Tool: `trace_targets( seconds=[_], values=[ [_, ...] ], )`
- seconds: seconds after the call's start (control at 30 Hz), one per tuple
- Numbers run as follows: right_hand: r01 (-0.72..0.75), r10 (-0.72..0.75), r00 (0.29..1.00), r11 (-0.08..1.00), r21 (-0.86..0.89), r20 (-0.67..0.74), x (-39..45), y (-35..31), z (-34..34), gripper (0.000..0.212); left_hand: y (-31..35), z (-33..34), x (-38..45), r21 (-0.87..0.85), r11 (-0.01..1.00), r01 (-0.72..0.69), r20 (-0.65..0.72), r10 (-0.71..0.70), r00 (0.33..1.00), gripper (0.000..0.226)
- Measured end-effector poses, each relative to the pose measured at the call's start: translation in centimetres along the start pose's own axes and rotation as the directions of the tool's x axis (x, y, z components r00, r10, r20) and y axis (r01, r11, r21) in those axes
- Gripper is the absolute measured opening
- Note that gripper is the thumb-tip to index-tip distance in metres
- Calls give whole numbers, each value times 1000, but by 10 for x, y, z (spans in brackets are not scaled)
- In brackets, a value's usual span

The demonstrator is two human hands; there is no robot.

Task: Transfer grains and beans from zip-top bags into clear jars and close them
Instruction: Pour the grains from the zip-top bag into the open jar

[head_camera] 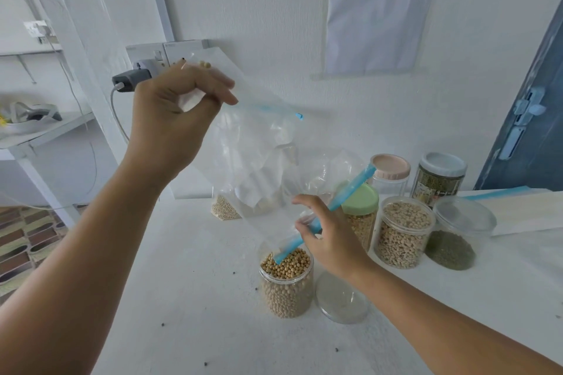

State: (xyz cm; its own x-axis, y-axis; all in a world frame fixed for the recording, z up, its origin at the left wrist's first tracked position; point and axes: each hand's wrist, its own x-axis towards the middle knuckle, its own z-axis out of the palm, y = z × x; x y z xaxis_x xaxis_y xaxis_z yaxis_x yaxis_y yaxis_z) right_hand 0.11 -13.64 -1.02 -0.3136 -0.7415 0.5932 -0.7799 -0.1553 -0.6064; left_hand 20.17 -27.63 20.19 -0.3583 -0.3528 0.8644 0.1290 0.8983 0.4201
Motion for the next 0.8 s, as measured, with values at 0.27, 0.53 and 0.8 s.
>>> trace_targets(
  seconds=[0.27, 0.53, 0.8],
  values=[
    [25, -23, 998, 999, 29, -63, 0, -3, 2, 48, 11, -4, 0, 65, 995, -79, 68, 75, 995, 42],
    [-72, 71, 997, 996, 49, 22, -4, -15, 3, 70, 12, 1, -4, 59, 997, -46, 50, 43, 998, 46],
    [-34, 33, 999, 999, 38, 9, -5, -17, 3, 55, 13, -4, -6, 68, 996, -52, 33, 50, 998, 47]
  ],
)
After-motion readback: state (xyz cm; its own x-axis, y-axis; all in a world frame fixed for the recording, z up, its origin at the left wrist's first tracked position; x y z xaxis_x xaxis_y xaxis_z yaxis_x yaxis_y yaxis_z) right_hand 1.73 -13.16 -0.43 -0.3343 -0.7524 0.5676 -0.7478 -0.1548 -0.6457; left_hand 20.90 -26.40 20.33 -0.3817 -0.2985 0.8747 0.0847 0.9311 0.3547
